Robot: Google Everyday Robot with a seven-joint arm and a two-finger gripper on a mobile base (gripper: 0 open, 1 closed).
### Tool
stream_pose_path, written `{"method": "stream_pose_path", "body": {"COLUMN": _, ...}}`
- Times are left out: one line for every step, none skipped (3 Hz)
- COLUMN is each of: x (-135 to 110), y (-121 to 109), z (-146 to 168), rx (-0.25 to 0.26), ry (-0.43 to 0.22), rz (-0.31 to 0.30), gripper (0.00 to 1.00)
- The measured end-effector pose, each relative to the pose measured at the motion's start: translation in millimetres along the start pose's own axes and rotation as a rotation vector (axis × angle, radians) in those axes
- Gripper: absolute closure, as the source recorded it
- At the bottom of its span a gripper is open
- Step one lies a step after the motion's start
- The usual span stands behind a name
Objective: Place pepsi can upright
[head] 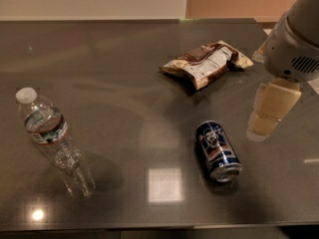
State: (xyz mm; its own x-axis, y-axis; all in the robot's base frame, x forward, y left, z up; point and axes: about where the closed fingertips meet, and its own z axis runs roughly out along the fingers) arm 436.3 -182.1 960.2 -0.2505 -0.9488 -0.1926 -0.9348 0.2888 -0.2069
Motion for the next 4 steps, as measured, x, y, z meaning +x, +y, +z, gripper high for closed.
{"method": "stream_pose_path", "body": {"x": -17.8, "y": 6.6, "z": 9.3, "rx": -0.018, "ry": 0.009, "rz": 0.039, "gripper": 0.0}}
{"method": "stream_pose_path", "body": {"x": -31.6, "y": 11.4, "z": 17.8, "rx": -0.031, "ry": 0.018, "rz": 0.112, "gripper": 0.0}}
{"method": "stream_pose_path", "body": {"x": -43.4, "y": 17.3, "z": 27.2, "rx": -0.049, "ry": 0.027, "rz": 0.166, "gripper": 0.0}}
{"method": "stream_pose_path", "body": {"x": -53.2, "y": 26.5, "z": 40.5, "rx": -0.074, "ry": 0.041, "rz": 0.216, "gripper": 0.0}}
